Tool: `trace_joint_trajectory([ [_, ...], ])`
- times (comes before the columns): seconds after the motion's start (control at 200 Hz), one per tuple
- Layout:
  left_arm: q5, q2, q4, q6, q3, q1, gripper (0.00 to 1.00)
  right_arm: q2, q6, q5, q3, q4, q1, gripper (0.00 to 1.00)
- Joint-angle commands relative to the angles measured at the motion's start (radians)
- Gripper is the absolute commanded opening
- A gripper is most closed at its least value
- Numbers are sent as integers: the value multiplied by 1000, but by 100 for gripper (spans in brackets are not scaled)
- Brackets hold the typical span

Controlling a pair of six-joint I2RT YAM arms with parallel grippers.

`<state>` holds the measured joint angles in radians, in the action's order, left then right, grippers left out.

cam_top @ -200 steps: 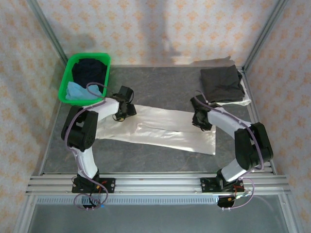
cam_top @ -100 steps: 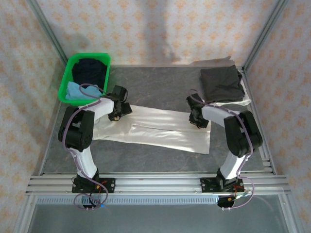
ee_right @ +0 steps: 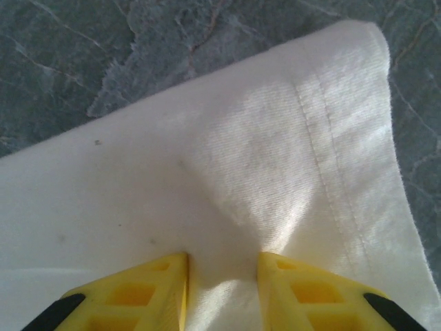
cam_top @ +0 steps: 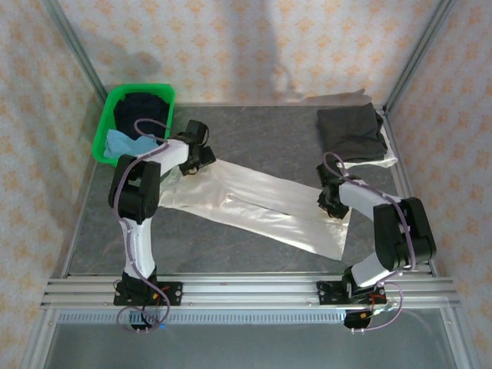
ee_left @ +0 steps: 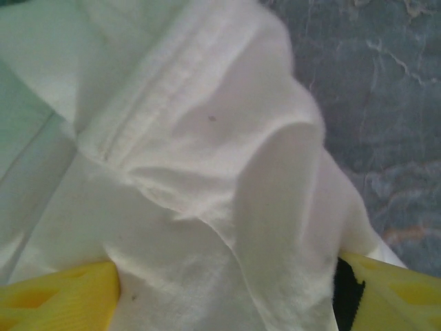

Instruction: Fold and stack the t-shirts

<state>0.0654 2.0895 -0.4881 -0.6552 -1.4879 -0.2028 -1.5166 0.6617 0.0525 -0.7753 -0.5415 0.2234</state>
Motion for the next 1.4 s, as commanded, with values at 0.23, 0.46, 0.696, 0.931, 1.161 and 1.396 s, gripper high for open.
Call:
trace_joint_trajectory([
  [0.23, 110, 369, -153, 43, -556, -14, 81, 137, -57, -27, -4, -111, 72, 41],
  [0.46, 149, 557, -351, 110, -1012, -67, 92, 67, -108, 7, -62, -156, 195, 45],
  [0.696, 68, 321, -237, 102, -710, -74, 100, 82, -56, -7, 17, -114, 280, 45],
  [0.931, 53, 266, -143, 47, -517, -88, 100, 70, 13, -19, 72, -126, 361, 45],
  [1.161, 129, 464, -172, 42, -716, -89, 98, 82, 98, -53, 68, -143, 478, 47],
  [1.396, 252, 715, -229, 69, -1121, -90, 95, 19, 170, -94, -24, -123, 605, 50],
])
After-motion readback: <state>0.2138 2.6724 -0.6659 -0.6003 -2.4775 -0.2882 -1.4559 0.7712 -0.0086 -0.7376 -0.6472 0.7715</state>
